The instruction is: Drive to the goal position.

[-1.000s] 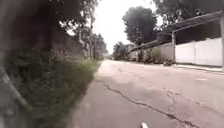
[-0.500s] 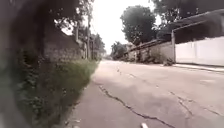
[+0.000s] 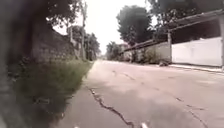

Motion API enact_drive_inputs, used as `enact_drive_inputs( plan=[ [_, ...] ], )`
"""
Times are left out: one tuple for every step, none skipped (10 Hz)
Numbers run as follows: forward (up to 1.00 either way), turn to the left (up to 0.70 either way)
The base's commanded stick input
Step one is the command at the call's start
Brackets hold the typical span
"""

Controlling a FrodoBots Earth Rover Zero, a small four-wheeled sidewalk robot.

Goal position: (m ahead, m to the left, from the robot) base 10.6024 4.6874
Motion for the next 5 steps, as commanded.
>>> enact_drive_inputs(
  plan=[
    [0.7, 0.0],
    [0.7, 0.0],
    [0.7, 0.0],
    [0.7, 0.03],
    [0.7, 0.19]
  ],
)
